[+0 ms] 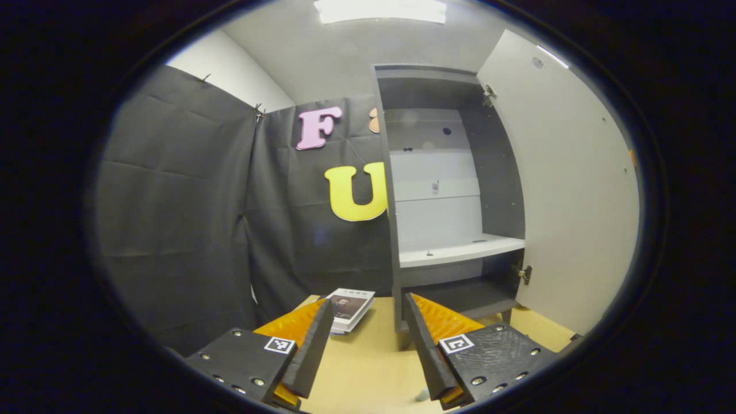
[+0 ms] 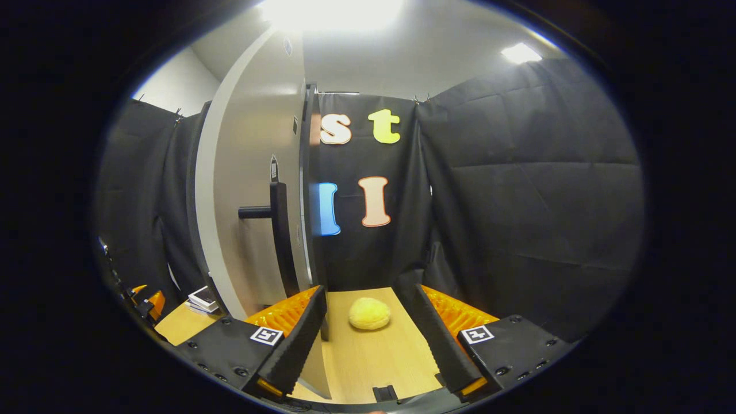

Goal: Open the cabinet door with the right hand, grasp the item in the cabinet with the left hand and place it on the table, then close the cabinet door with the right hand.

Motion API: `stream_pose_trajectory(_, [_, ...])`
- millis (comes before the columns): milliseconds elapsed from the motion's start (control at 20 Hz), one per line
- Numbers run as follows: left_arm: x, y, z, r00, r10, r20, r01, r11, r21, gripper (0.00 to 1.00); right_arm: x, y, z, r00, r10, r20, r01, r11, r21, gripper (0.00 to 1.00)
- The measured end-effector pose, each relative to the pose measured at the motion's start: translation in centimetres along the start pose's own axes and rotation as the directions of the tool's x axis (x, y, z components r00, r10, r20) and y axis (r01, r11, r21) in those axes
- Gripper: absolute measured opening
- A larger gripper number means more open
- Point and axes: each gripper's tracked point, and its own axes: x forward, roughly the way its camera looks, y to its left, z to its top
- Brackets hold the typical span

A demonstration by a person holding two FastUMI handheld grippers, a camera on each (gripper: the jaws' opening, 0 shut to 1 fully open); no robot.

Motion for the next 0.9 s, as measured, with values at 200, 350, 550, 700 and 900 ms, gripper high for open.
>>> stream_pose_trajectory(200, [-0.1,3.2,-1.0,1.0,0.009,-0.013,-0.009,1.0,-0.005,0.76,-0.1,0.8,0.0,0.999,-0.034,-0.003,0.034,0.999,0.004,0.97])
stream_pose_trajectory(350, [0.0,5.2,-1.8,1.0,0.008,-0.026,-0.008,1.0,-0.001,0.75,-0.2,2.5,0.0,1.0,-0.022,-0.006,0.022,1.0,0.008,0.96])
stream_pose_trajectory(550, [-0.1,7.2,-2.0,1.0,-0.001,-0.025,0.002,1.0,0.01,0.76,-1.2,5.2,-0.1,1.0,0.005,-0.004,-0.005,1.0,0.016,0.96])
stream_pose_trajectory(700, [-0.3,8.5,-2.2,1.0,-0.003,-0.021,0.004,1.0,0.023,0.76,-1.5,7.1,-0.2,1.0,0.023,-0.002,-0.023,1.0,0.011,0.96])
stream_pose_trajectory(900, [-1.0,10.6,-2.4,1.0,0.0,-0.02,0.001,1.0,0.03,0.75,-1.6,9.7,-0.3,0.998,0.056,-0.003,-0.056,0.998,0.009,0.96])
